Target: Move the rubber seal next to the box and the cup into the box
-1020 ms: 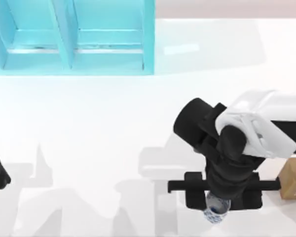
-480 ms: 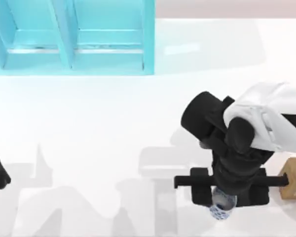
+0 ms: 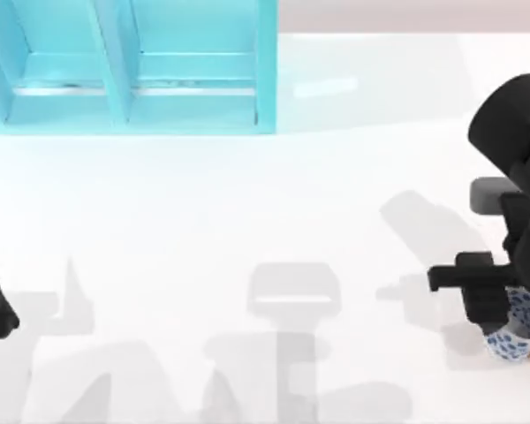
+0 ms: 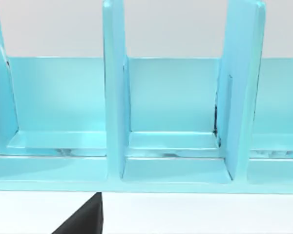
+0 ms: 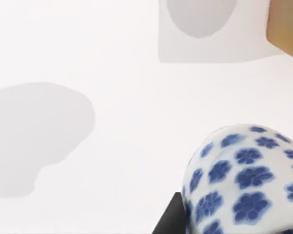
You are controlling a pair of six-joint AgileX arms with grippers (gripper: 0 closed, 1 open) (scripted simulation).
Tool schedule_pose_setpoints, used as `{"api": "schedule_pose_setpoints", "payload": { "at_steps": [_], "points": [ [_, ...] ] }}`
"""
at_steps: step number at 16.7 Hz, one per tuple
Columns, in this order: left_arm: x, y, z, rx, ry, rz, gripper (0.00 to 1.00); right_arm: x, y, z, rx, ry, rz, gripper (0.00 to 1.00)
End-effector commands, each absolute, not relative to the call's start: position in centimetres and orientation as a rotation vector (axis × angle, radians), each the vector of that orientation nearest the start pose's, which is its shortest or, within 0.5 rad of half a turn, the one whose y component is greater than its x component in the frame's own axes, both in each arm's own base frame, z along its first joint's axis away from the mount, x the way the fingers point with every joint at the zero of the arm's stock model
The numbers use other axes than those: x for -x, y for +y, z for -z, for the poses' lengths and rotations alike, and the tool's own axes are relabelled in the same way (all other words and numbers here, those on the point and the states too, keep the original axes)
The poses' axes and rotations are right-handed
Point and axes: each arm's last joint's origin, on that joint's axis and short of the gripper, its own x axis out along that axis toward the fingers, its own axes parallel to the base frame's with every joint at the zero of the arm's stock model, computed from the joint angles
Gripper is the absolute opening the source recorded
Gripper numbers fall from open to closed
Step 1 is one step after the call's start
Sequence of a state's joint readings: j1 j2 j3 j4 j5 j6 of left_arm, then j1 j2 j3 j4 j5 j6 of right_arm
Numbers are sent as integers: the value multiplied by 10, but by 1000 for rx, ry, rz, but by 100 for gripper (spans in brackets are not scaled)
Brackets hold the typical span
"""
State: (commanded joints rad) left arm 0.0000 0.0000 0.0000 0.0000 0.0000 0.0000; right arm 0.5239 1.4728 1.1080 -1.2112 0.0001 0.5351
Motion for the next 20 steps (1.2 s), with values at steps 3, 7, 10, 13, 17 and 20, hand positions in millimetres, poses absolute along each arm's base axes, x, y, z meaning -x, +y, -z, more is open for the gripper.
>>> {"api": "schedule_pose_setpoints", "payload": {
  "at_steps": [3,7,10,13,17,20],
  "points": [
    [-106,-1,-160,0,0,0,100,-214,119,-240,-11,1570,9,0],
    [-106,-1,-160,0,0,0,100,-214,118,-238,-7,1581,8,0],
    [-106,-1,-160,0,0,0,100,-221,99,-241,-13,1605,-7,0],
    [-106,-1,-160,0,0,0,100,-229,60,-244,-31,1588,-29,0],
    [-106,-1,-160,0,0,0,100,-238,1,-245,-61,1545,-9,0],
    [-106,-1,-160,0,0,0,100,-241,-27,-244,-69,1538,15,0]
  ]
}}
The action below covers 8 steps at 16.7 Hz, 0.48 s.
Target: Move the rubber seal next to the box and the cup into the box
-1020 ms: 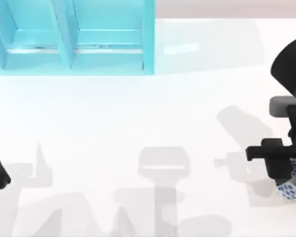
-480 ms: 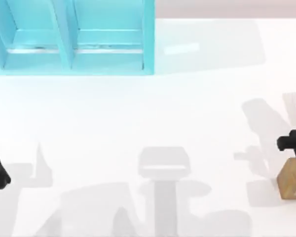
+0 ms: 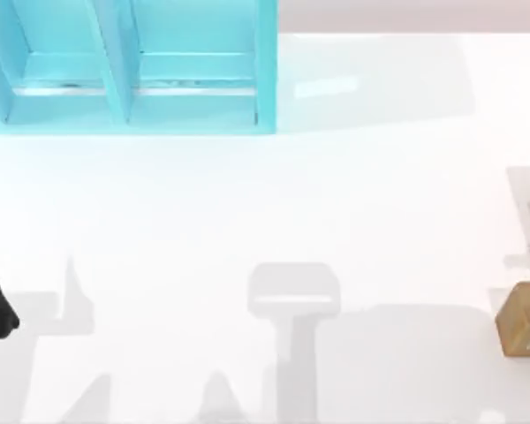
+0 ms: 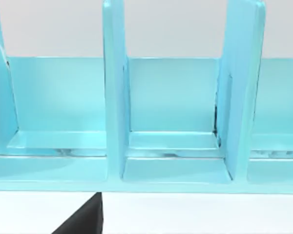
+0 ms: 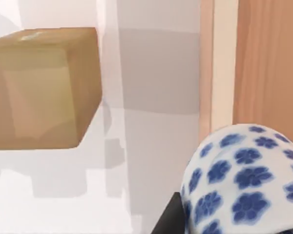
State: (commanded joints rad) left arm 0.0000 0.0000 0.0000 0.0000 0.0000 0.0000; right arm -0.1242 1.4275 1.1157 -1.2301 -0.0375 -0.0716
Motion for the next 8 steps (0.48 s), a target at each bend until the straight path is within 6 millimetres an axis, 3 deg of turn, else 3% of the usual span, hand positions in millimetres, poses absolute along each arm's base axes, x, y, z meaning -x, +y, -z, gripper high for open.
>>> {"api": "schedule_pose_setpoints", "payload": {
  "at_steps": [8],
  "points": [
    [-106,-1,-160,0,0,0,100,-226,-133,-236,-29,1579,15,0]
  ]
}}
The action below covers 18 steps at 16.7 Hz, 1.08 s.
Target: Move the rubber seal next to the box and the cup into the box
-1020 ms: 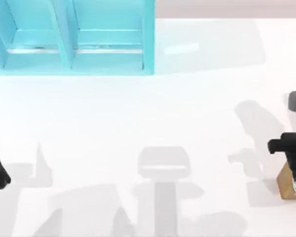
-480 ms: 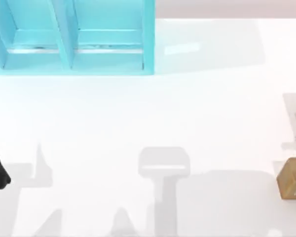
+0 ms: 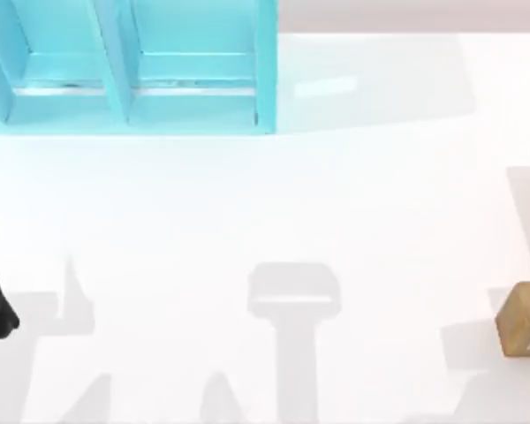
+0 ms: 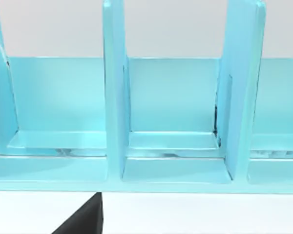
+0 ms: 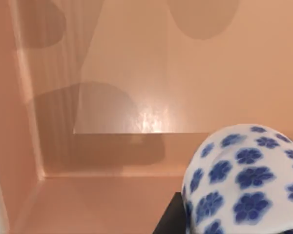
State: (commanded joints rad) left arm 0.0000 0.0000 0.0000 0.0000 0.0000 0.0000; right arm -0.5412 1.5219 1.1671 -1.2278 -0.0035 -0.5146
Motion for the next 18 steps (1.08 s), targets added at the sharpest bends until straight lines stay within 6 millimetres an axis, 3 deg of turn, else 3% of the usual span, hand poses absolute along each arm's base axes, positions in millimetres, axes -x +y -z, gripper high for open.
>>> {"api": "schedule_pose_setpoints", "payload": {
  "at_steps": [3,9,15,18],
  "points": [
    [-106,-1,-160,0,0,0,100,-220,-146,-233,-8,1574,10,0],
    [-106,-1,-160,0,0,0,100,-220,-146,-234,-4,1567,10,0],
    [-106,-1,-160,0,0,0,100,-243,-163,-262,84,1274,79,0],
    [-106,-1,-160,0,0,0,100,-247,-173,-251,86,1229,92,0]
  ]
}}
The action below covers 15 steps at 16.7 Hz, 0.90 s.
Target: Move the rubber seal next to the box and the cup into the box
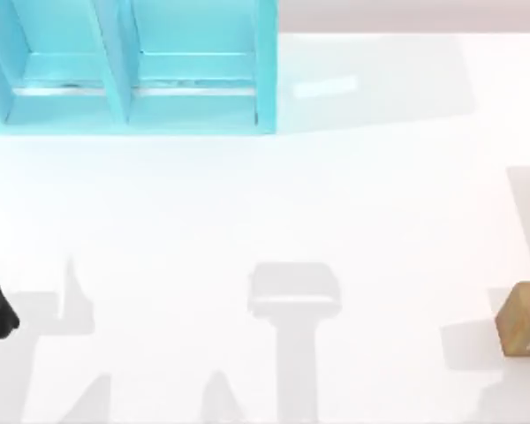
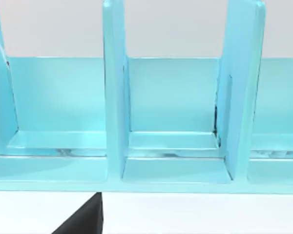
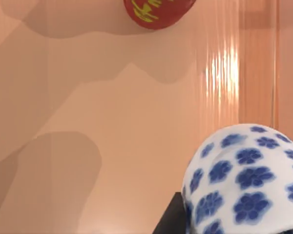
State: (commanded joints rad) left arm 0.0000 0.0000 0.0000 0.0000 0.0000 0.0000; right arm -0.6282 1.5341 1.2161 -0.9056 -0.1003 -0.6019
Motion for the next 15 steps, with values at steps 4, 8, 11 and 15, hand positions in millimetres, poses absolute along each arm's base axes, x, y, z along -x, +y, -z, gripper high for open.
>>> {"api": "schedule_pose_setpoints", "payload": {
  "at_steps": [4,8,11,15],
  "points": [
    [-106,-1,-160,0,0,0,100,-236,-168,-211,33,1346,64,0],
    [-106,-1,-160,0,0,0,100,-220,-149,-174,-4,1541,19,0],
    [-106,-1,-160,0,0,0,100,-219,-146,-167,-7,1573,10,0],
    [-106,-1,-160,0,0,0,100,-219,-146,-167,-7,1573,10,15]
  ]
}}
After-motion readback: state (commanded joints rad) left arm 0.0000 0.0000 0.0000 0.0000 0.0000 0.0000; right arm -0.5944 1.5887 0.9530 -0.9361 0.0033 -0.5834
